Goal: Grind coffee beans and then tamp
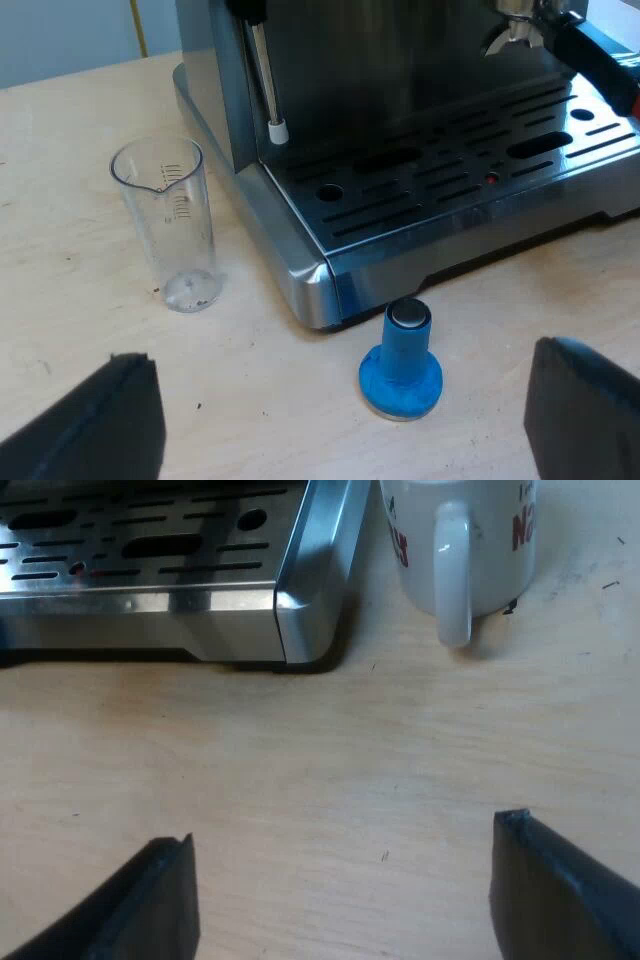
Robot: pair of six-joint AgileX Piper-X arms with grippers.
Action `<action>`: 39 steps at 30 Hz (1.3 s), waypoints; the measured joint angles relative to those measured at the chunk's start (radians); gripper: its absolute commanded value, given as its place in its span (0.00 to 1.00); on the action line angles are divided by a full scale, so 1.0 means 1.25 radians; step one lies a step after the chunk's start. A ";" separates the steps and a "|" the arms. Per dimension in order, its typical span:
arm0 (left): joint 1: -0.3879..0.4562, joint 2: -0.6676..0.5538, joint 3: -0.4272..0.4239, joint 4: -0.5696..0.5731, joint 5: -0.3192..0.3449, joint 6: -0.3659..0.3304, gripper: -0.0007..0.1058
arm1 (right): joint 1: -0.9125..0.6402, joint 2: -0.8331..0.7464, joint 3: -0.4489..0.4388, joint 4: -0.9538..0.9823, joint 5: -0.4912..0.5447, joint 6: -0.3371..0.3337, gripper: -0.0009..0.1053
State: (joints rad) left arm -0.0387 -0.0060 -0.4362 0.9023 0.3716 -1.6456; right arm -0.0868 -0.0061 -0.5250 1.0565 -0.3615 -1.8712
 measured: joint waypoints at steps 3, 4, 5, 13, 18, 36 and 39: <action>0.000 0.000 0.000 0.000 0.000 0.000 0.74 | 0.000 0.000 0.000 0.000 0.000 0.000 0.60; 0.000 0.000 0.000 0.000 0.000 0.000 0.74 | 0.000 0.000 0.000 0.000 0.000 0.000 0.60; 0.000 0.000 0.000 0.000 0.000 0.000 0.74 | 0.000 0.000 0.000 0.000 0.000 0.000 0.60; 0.000 0.000 0.000 0.000 0.000 -0.012 0.74 | 0.000 0.000 -0.017 0.000 0.000 0.033 0.60; 0.000 0.000 -0.037 0.037 0.000 -0.039 0.74 | 0.000 0.000 -0.056 0.000 0.000 0.021 0.60; -0.098 0.096 -0.131 0.063 0.007 -0.042 0.74 | 0.116 0.187 -0.272 0.064 -0.074 -0.105 0.60; -0.116 0.117 -0.131 0.063 0.007 -0.042 0.74 | 0.152 0.212 -0.287 0.064 -0.104 -0.107 0.60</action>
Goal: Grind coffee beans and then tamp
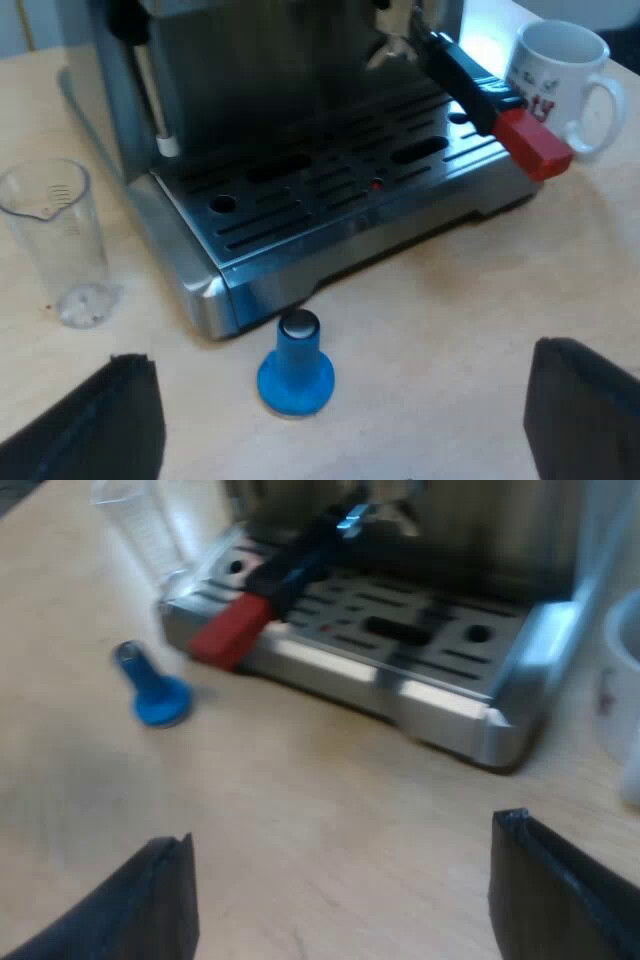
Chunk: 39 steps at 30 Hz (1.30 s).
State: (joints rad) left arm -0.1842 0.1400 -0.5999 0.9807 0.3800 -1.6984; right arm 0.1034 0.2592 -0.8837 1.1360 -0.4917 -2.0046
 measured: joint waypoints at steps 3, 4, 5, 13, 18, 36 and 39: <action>-0.015 0.018 0.000 -0.014 0.017 0.000 0.74 | 0.036 0.022 -0.002 0.000 -0.029 0.000 0.60; -0.016 0.019 0.000 -0.016 0.019 0.000 0.74 | 0.036 0.023 -0.002 0.000 -0.029 0.000 0.60; -0.020 0.029 0.000 -0.031 0.041 0.000 0.74 | 0.045 0.028 -0.002 0.000 -0.035 -0.002 0.60; -0.021 0.047 0.006 -0.095 0.103 0.000 0.74 | 0.193 0.094 -0.002 -0.038 -0.046 -0.019 0.60; -0.021 0.047 0.059 -0.143 0.130 0.000 0.74 | 0.289 0.142 -0.002 -0.101 -0.014 -0.019 0.60; -0.021 0.049 0.163 -0.243 0.204 0.000 0.74 | 0.721 0.383 -0.002 -0.231 0.283 0.051 0.60; -0.021 0.049 0.176 -0.243 0.204 0.000 0.74 | 0.767 0.413 -0.002 -0.250 0.331 0.094 0.60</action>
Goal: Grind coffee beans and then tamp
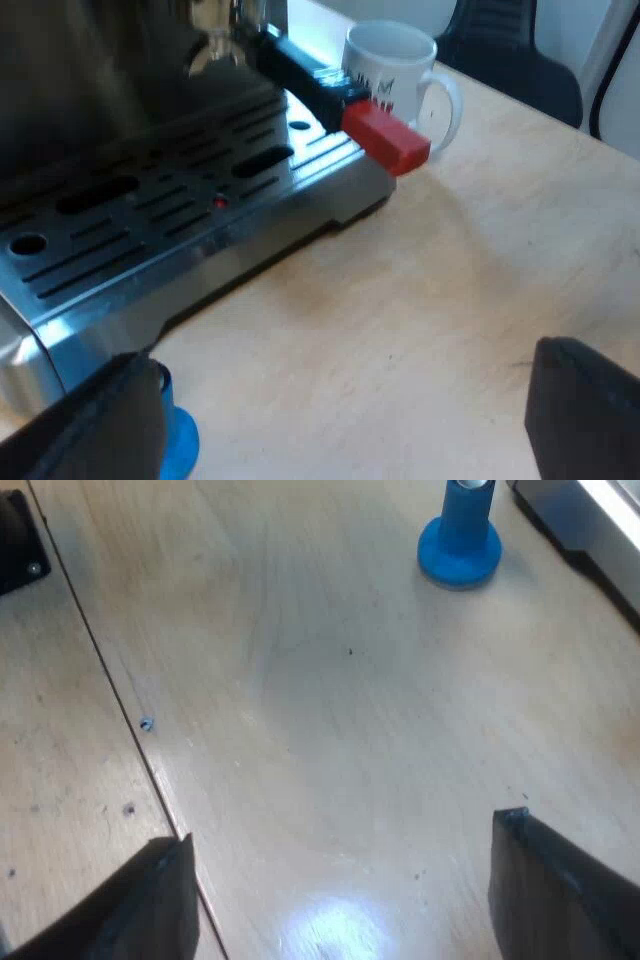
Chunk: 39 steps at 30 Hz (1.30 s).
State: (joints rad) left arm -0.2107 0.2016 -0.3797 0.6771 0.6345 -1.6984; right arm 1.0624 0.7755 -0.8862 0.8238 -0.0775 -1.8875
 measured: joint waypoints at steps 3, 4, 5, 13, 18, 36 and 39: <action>0.000 0.000 0.010 0.000 0.000 0.000 0.74 | 0.029 0.018 0.000 -0.020 0.030 0.054 0.60; 0.000 0.000 0.011 0.000 0.000 0.000 0.74 | 0.038 0.023 0.000 -0.028 0.044 0.079 0.60; 0.000 0.000 0.011 0.000 0.000 0.000 0.74 | 0.045 0.027 0.000 -0.035 0.057 0.096 0.60; 0.000 0.000 0.011 -0.039 0.000 0.000 0.74 | 0.096 0.036 0.011 -0.109 0.173 0.170 0.60; 0.000 0.000 0.011 -0.043 0.000 0.000 0.74 | 0.136 0.036 0.027 -0.152 0.256 0.209 0.60; 0.000 0.000 0.011 -0.045 0.002 0.000 0.74 | 0.260 0.036 0.194 -0.419 0.450 0.329 0.22; 0.000 0.000 0.011 -0.045 0.015 0.000 0.74 | 0.262 0.036 0.210 -0.461 0.464 0.332 0.01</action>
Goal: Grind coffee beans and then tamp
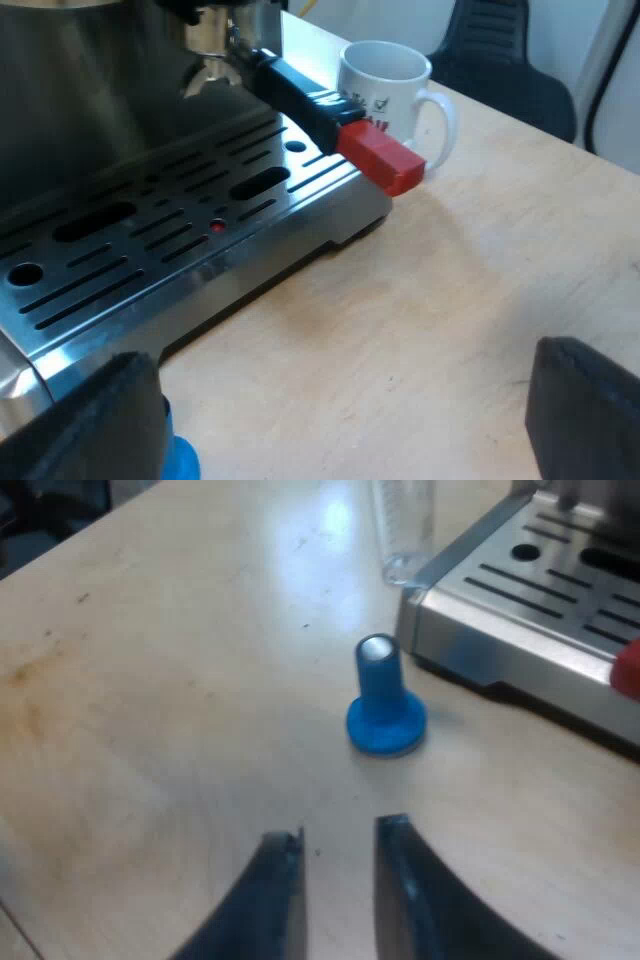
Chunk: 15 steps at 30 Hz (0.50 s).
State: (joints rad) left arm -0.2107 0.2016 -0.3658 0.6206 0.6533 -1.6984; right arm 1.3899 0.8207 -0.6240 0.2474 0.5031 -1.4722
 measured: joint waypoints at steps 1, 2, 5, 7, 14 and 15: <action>0.000 0.000 0.000 0.000 0.006 0.000 0.74 | 0.000 0.000 0.003 -0.008 0.020 0.001 0.01; 0.000 0.000 0.000 0.000 0.007 0.000 0.74 | 0.000 0.000 0.005 -0.014 0.034 0.002 0.01; 0.000 0.000 0.000 0.000 0.008 0.000 0.74 | 0.000 0.000 0.005 -0.030 0.046 0.002 0.01; 0.000 0.000 0.000 0.000 0.008 0.000 0.74 | 0.000 0.000 0.005 -0.040 0.043 0.002 0.01; 0.000 0.000 0.000 0.000 0.008 0.000 0.74 | 0.000 0.000 0.005 -0.052 0.045 0.002 0.01; 0.000 0.000 0.000 0.000 0.008 0.000 0.74 | 0.000 0.000 0.005 -0.052 0.045 0.002 0.01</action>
State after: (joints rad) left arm -0.2107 0.2016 -0.3658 0.6206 0.6631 -1.6984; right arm 1.3899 0.8207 -0.6180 0.1830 0.5591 -1.4702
